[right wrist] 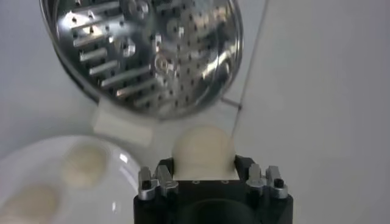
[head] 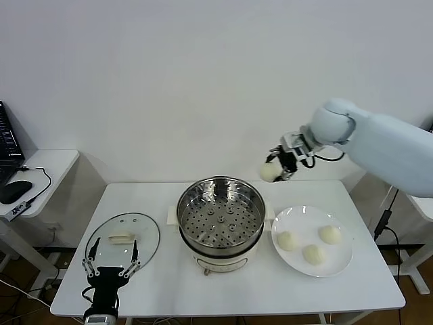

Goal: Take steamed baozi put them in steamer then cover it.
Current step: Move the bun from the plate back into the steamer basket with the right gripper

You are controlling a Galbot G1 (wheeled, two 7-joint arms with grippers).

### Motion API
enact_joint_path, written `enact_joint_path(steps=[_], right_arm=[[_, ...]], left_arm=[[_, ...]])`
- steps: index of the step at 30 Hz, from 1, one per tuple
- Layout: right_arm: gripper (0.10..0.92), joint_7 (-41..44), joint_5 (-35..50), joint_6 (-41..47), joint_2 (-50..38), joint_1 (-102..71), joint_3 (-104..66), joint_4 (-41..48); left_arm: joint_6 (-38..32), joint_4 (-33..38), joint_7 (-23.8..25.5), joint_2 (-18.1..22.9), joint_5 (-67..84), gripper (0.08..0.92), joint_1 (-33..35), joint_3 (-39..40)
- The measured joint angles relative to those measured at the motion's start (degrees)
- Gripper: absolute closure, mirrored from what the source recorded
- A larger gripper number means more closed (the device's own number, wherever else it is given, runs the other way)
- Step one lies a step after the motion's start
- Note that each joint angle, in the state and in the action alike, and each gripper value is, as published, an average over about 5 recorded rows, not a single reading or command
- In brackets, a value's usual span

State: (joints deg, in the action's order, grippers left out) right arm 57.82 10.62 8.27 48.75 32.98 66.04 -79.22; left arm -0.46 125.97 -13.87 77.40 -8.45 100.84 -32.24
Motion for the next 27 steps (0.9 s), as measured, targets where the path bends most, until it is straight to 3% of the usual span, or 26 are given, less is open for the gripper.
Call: enact_joint_path(steps=[11,27], right_arm=[[0.406,-3.5,-2.24,-7.51,11.97,0.49,5.48,2.72],[0.406,-7.41,-19.12,-23.49,21.64,-4.98,7.42,11.81]], left_arm=[[0.0,0.79,-0.1,0.94,0.03,0.177,0.29,-0.95],[0.0,0.76,-0.24,1.11,0.03,0.177,0.14,-1.43]])
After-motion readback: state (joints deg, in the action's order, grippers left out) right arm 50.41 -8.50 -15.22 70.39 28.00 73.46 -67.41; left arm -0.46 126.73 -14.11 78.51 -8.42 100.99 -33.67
